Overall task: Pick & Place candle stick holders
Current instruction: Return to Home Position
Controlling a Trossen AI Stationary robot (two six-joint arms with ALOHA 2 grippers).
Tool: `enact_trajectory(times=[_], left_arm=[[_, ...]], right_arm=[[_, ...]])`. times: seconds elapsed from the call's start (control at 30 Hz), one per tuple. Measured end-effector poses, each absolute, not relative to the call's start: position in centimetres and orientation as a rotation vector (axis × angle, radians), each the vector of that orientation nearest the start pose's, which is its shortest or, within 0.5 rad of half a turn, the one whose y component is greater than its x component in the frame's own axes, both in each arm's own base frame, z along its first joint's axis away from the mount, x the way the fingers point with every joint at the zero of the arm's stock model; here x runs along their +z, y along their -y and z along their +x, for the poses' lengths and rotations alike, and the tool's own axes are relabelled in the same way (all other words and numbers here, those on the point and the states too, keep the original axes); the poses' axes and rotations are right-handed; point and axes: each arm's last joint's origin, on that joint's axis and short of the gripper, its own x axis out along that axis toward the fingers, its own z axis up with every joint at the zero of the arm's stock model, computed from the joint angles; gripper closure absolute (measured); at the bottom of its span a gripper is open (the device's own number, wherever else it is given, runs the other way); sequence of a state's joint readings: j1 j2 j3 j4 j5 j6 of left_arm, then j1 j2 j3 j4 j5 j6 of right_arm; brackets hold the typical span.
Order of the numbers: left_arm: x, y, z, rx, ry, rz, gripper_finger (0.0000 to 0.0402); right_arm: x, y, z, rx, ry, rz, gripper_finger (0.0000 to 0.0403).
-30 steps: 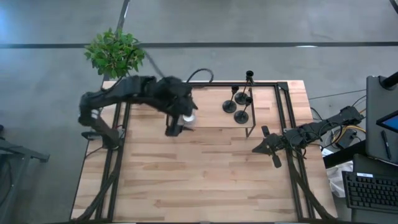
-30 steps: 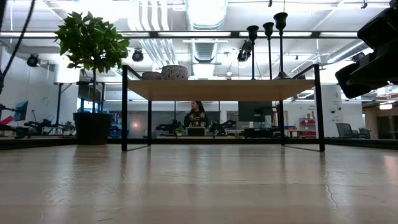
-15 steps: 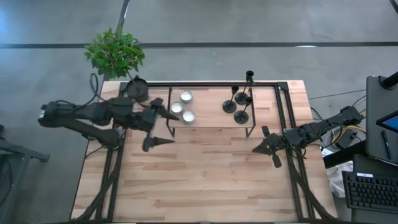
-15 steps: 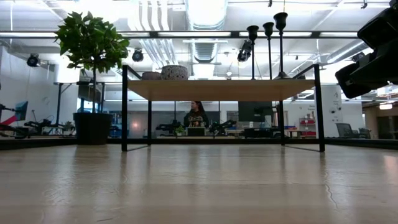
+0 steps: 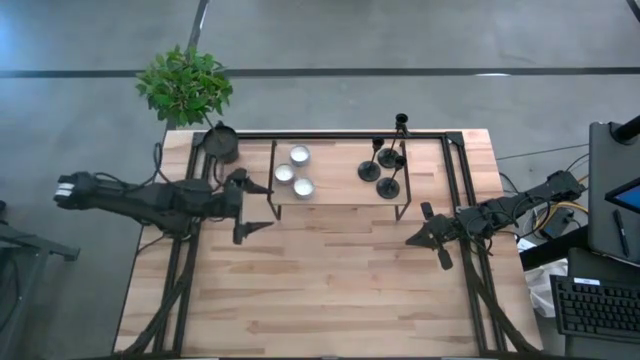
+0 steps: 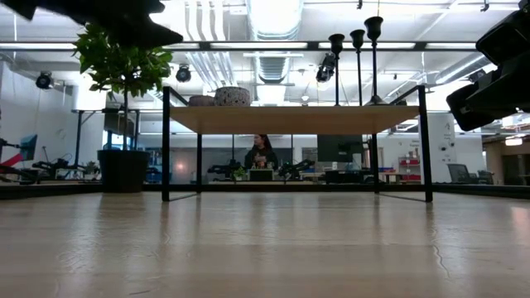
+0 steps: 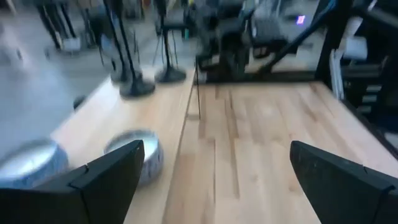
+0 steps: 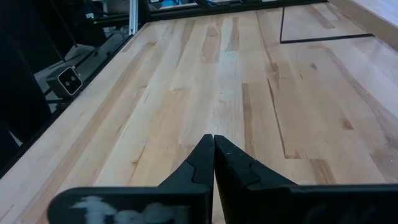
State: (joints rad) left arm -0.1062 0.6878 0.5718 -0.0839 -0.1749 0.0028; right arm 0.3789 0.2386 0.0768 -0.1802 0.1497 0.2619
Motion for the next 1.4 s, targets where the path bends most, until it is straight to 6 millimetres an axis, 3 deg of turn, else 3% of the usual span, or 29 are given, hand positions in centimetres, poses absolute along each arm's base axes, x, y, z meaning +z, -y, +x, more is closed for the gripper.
enact_trajectory(times=[0.23,0.53,0.97,1.4], left_arm=[[24.6,1.1,14.8,0.058,0.131,0.046,0.0003],[18.8,0.9,13.3,0.052,0.12,-0.131,0.0003],[16.6,0.9,13.1,0.06,-0.008,-0.177,0.0003],[16.1,0.9,13.1,0.064,-0.056,-0.171,0.0003]], right_arm=[[15.3,-3.5,10.0,0.182,-0.358,0.169,0.0394],[15.3,-3.5,10.0,0.182,-0.359,0.169,0.0394],[15.3,-3.5,10.0,0.182,-0.358,0.169,0.0394],[15.3,-3.5,10.0,0.182,-0.358,0.169,0.0394]])
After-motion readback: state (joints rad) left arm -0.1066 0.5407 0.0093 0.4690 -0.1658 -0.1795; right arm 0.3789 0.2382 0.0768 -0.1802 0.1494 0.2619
